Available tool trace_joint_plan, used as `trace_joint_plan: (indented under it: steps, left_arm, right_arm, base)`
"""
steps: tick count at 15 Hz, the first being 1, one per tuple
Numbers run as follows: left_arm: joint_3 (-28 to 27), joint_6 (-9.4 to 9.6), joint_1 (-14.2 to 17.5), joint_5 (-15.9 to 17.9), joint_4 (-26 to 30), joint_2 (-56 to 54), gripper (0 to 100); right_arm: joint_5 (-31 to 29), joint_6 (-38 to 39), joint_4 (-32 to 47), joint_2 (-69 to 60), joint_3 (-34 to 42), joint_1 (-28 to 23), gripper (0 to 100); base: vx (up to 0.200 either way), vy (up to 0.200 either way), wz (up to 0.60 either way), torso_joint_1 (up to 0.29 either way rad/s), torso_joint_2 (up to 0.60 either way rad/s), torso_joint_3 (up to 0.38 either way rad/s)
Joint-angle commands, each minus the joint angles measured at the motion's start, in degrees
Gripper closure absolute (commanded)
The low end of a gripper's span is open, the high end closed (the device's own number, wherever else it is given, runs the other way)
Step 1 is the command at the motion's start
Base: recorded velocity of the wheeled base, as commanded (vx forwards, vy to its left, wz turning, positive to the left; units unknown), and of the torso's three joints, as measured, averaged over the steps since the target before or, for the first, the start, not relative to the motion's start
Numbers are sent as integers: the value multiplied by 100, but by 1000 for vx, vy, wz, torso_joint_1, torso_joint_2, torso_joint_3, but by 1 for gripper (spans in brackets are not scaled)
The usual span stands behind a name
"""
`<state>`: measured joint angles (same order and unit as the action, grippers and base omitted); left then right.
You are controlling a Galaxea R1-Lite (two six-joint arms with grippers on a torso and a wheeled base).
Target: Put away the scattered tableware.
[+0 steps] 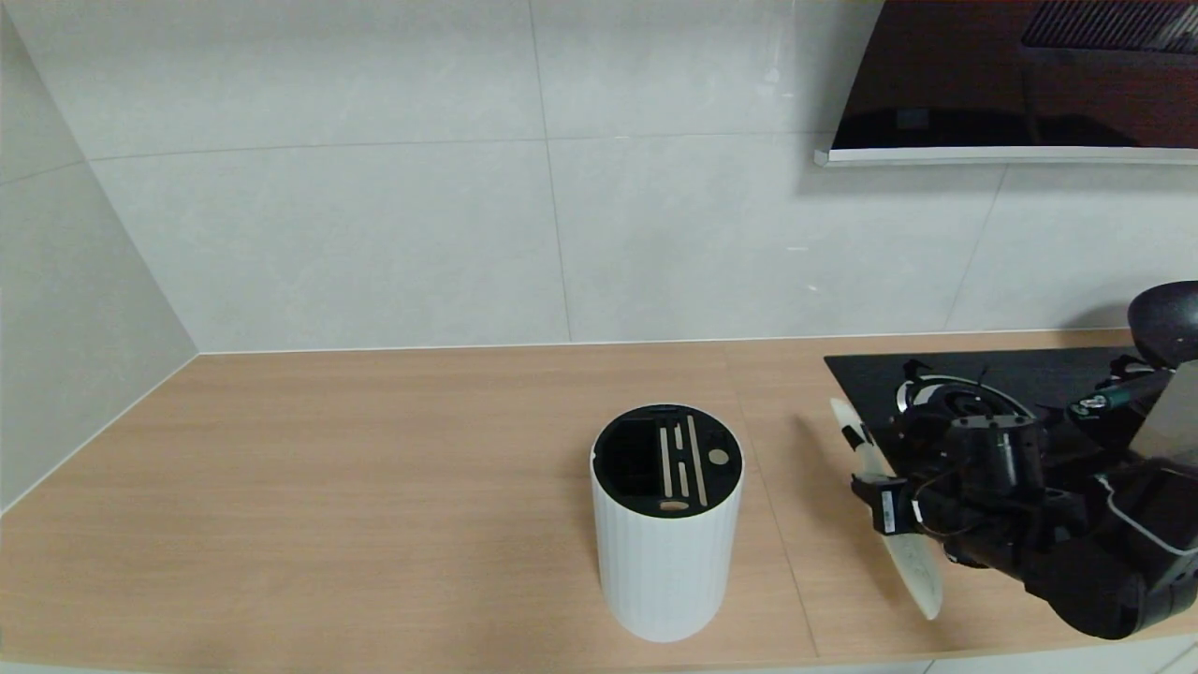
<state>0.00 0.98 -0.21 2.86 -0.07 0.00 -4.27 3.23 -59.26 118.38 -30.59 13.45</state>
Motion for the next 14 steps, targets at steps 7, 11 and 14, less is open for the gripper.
trace_joint_plan:
  steps: [7,11,14]
  left_arm:
    - [-2628,-18,-155,1594,965,2566,0]
    - [-4254,-54,-225,2016,957,4808,0]
    - [-4799,-1750,-1834,1753,-617,6697,0]
  right_arm:
    - [119,37,1162,-1836,-1723,185,100]
    - [119,134,1830,-2162,-2355,686,100]
    - [-30,143,1874,-2909,-1916,1793,100]
  base:
    - [0,0,0,0,0,0]
    - [0,0,0,0,0,0]
    - [0,0,0,0,0,0]
